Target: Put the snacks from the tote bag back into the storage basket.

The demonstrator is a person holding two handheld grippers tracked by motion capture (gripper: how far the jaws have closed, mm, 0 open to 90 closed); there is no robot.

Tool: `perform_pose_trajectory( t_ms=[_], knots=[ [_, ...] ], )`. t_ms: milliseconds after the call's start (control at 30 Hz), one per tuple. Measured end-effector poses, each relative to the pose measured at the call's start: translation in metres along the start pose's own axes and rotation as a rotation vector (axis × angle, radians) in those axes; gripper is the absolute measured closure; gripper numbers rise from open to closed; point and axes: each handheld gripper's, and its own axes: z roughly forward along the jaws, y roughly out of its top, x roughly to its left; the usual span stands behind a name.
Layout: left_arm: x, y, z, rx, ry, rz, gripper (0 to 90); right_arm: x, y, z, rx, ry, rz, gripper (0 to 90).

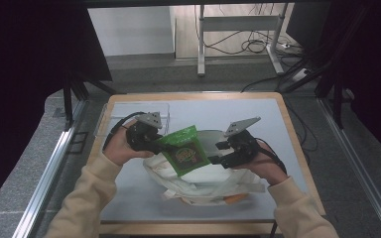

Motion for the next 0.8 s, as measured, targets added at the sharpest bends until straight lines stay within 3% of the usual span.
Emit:
perform_pose_trajectory(
  t_ms=[100, 167, 400, 800],
  knots=[
    [0.001, 0.000, -0.001, -0.023, -0.001, -0.012, 75.6, 0.001, -0.003, -0.004, -0.002, -0.023, 0.006, 39.3],
    [0.002, 0.002, -0.002, -0.014, 0.003, -0.008, 75.7, 0.002, -0.006, -0.007, -0.010, -0.032, 0.004, 39.0],
    [0.000, 0.012, -0.008, -0.026, 0.019, 0.007, 75.7, 0.007, -0.019, -0.012, -0.057, -0.031, 0.022, 38.5],
    [0.000, 0.022, -0.018, -0.054, 0.031, 0.012, 75.8, 0.003, -0.028, -0.020, -0.072, -0.058, 0.048, 38.4]
  ],
)
